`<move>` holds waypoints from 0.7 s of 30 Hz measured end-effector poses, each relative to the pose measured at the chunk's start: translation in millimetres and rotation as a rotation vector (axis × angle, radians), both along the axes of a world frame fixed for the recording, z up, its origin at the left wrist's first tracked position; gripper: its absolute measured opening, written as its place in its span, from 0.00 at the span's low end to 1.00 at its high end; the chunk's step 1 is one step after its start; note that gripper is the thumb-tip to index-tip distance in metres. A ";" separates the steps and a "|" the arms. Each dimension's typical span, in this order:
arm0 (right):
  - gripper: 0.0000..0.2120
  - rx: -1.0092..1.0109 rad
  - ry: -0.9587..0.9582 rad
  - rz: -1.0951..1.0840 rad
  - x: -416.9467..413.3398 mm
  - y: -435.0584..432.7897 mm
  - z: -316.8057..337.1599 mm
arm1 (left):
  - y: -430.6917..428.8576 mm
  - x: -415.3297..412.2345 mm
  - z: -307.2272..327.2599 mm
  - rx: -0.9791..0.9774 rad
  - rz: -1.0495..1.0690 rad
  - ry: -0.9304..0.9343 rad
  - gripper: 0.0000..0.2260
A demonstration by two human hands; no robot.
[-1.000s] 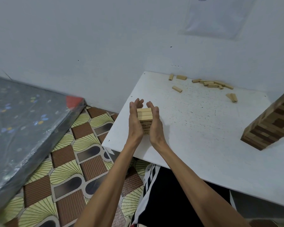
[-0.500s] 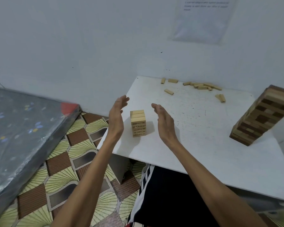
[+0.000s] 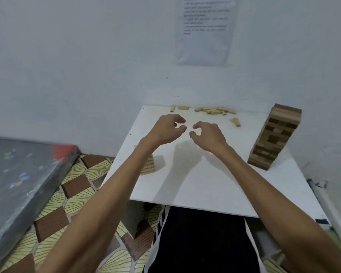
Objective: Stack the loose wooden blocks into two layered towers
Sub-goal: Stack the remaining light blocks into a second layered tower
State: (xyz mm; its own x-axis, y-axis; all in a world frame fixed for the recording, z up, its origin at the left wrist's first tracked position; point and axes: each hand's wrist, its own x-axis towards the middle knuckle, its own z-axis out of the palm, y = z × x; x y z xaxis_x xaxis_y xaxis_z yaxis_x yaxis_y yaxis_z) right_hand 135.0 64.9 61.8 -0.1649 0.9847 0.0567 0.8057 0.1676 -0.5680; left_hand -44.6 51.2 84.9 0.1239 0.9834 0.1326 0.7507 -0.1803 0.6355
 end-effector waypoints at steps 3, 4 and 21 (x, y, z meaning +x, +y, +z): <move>0.24 -0.008 -0.090 -0.049 19.0 14.8 -2.4 | 20.6 25.5 -10.4 -0.043 -0.045 0.021 0.17; 0.24 -0.008 -0.110 -0.065 24.8 20.9 -4.1 | 28.0 33.2 -14.4 -0.051 -0.058 0.034 0.17; 0.13 -0.098 -0.283 -0.367 76.0 153.1 -48.2 | 196.2 103.8 -64.9 -0.039 -0.140 0.200 0.21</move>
